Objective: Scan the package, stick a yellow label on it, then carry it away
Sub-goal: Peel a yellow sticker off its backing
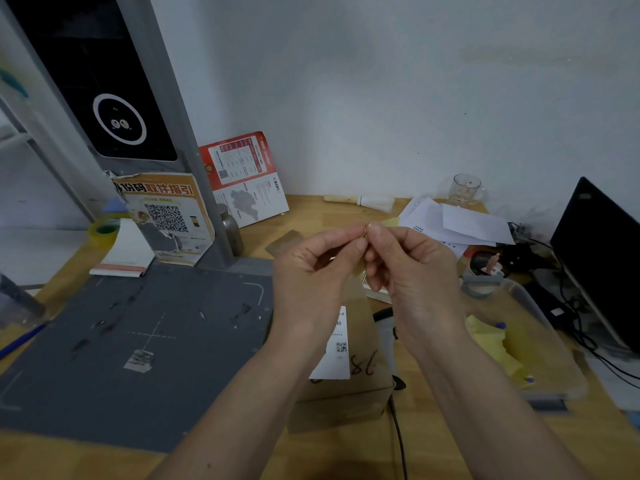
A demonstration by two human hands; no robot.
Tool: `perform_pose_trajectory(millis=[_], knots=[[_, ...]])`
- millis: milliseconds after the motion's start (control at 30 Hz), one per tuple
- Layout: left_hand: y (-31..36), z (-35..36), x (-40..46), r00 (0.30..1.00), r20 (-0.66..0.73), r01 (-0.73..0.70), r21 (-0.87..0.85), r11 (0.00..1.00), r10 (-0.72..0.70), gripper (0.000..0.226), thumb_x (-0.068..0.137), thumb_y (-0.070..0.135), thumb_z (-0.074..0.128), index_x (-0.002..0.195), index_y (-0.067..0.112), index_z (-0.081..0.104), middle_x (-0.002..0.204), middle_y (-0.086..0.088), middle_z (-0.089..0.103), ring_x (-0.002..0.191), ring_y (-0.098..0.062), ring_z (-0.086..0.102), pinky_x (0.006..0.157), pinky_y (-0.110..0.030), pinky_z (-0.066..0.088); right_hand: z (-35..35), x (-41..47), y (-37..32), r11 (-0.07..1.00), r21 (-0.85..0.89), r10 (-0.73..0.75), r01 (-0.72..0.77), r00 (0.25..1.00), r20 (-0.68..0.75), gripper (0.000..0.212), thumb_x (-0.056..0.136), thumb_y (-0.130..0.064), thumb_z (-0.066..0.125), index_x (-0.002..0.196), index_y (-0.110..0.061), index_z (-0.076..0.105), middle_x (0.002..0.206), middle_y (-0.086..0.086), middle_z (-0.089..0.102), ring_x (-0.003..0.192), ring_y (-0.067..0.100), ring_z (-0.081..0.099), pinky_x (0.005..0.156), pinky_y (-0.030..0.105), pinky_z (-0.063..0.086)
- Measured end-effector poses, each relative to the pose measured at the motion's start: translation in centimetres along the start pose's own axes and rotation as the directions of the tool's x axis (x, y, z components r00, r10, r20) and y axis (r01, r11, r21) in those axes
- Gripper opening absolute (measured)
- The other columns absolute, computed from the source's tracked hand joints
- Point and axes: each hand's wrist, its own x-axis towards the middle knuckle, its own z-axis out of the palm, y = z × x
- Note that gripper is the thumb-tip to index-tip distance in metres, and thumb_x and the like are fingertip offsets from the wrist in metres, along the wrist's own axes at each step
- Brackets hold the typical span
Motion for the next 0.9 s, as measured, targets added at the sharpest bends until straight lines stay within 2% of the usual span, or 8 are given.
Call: perform_pose_trajectory(millis=[233, 367, 433, 667, 767, 900], knots=[[-0.04, -0.13, -0.09, 0.997, -0.024, 0.069, -0.054, 0.996, -0.071, 0.018, 0.08, 0.004, 0.068, 0.085, 0.019, 0.076, 0.082, 0.004, 0.076, 0.076, -0.003, 0.068, 0.071, -0.015, 0.053, -0.11, -0.26, -0.24, 0.998, -0.058, 0.001, 0.001, 1.0, 0.03, 0.013, 0.082, -0.012, 0.067, 0.072, -0.003, 0.066, 0.054, 0.001, 0.058, 0.045, 0.01, 0.05, 0.043, 0.02, 0.041], [0.04, -0.12, -0.14, 0.997, -0.015, 0.072, -0.053, 0.996, -0.073, 0.019, 0.081, 0.003, 0.068, 0.086, 0.02, 0.076, 0.079, 0.006, 0.075, 0.072, 0.002, 0.066, 0.066, -0.012, 0.051, -0.05, -0.34, -0.3, 0.999, -0.003, 0.036, -0.035, 0.998, 0.052, 0.019, 0.075, -0.023, 0.069, 0.07, -0.005, 0.065, 0.056, 0.003, 0.057, 0.047, 0.011, 0.051, 0.044, 0.021, 0.04], [0.01, -0.11, -0.19, 0.997, -0.017, 0.074, -0.05, 0.996, -0.075, 0.018, 0.081, 0.003, 0.068, 0.087, 0.018, 0.076, 0.082, 0.004, 0.076, 0.075, 0.0, 0.068, 0.069, -0.013, 0.052, -0.05, -0.3, -0.3, 0.999, 0.0, 0.051, -0.051, 0.997, 0.051, 0.021, 0.07, -0.026, 0.069, 0.071, -0.005, 0.065, 0.056, 0.003, 0.057, 0.047, 0.011, 0.051, 0.044, 0.021, 0.04], [-0.08, -0.18, -0.29, 0.997, -0.023, 0.074, -0.044, 0.996, -0.075, 0.019, 0.081, 0.003, 0.068, 0.085, 0.02, 0.076, 0.082, 0.004, 0.076, 0.077, -0.002, 0.069, 0.07, -0.014, 0.053, -0.26, -0.15, -0.19, 0.998, -0.015, 0.063, -0.062, 0.996, 0.056, 0.011, 0.08, -0.012, 0.068, 0.072, -0.005, 0.067, 0.056, 0.002, 0.059, 0.048, 0.01, 0.051, 0.044, 0.021, 0.04], [0.0, -0.14, -0.24, 0.997, -0.028, 0.075, -0.039, 0.996, -0.076, 0.017, 0.081, 0.003, 0.068, 0.086, 0.018, 0.075, 0.076, 0.008, 0.074, 0.066, 0.004, 0.064, 0.062, -0.009, 0.049, -0.33, -0.13, -0.18, 0.998, -0.033, 0.061, -0.06, 0.997, 0.052, 0.011, 0.082, -0.009, 0.067, 0.072, -0.004, 0.067, 0.057, 0.003, 0.059, 0.049, 0.011, 0.051, 0.045, 0.022, 0.04], [-0.02, -0.22, -0.12, 0.998, -0.016, 0.058, -0.024, 0.998, -0.059, 0.017, 0.081, 0.004, 0.068, 0.087, 0.018, 0.075, 0.077, 0.009, 0.075, 0.07, 0.004, 0.065, 0.064, -0.009, 0.049, -0.35, -0.04, -0.24, 0.996, 0.004, 0.089, -0.089, 0.993, 0.074, 0.012, 0.076, -0.015, 0.07, 0.073, -0.004, 0.067, 0.059, 0.004, 0.059, 0.051, 0.013, 0.051, 0.045, 0.022, 0.041]])
